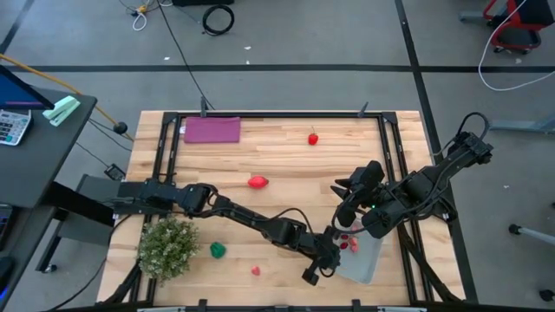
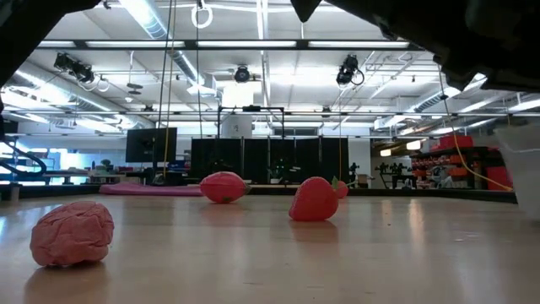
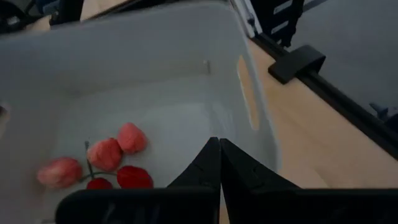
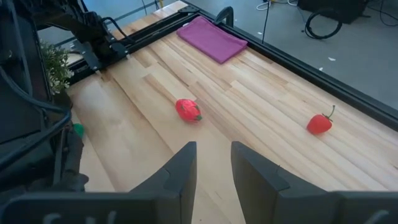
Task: Pick and placing Produce into tupperware
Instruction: Adjust the gray bin on the table, then put the red strawberry into the gray bin
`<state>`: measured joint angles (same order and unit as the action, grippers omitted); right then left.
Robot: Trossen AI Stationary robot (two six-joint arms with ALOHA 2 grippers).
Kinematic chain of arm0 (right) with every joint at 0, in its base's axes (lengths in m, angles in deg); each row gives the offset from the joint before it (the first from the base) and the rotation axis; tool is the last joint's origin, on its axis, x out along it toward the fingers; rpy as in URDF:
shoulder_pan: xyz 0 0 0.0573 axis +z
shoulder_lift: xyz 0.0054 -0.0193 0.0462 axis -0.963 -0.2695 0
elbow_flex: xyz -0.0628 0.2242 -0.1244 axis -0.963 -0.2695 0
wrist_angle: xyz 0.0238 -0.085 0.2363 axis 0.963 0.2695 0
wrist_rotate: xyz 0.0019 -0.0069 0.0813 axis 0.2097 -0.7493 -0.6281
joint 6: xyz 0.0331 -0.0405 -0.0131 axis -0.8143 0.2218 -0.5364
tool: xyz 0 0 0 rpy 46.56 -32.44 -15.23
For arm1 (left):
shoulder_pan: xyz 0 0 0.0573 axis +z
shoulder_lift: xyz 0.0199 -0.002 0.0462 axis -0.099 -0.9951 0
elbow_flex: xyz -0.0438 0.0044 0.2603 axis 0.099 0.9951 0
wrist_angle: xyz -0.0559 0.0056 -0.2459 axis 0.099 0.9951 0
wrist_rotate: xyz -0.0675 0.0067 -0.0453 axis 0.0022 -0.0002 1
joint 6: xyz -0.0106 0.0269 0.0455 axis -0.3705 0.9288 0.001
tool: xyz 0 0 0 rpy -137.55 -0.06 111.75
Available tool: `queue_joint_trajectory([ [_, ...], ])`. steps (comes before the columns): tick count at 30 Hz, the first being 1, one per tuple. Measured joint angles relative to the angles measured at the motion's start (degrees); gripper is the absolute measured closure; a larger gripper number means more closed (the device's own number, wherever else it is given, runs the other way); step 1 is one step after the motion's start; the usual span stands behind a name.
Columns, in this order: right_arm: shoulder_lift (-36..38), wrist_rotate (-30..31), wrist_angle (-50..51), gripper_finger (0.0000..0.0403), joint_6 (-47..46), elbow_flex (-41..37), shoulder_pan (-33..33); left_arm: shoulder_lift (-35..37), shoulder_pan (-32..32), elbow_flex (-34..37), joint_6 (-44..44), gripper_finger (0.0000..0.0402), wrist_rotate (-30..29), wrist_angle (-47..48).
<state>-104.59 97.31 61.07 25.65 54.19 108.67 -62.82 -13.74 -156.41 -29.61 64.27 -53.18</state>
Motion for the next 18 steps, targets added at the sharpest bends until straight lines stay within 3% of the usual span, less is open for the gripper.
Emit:
queue_joint_trajectory([
  [11,0.0,0.0,0.2,0.0296,0.0,0.0,0.0,4.7,0.0,0.1,2.1,0.0395,-1.9,5.4],
  [18,0.0,0.0,0.2,0.0295,0.0,0.0,0.0,8.3,0.0,0.2,1.9,0.0391,-3.5,15.5],
])
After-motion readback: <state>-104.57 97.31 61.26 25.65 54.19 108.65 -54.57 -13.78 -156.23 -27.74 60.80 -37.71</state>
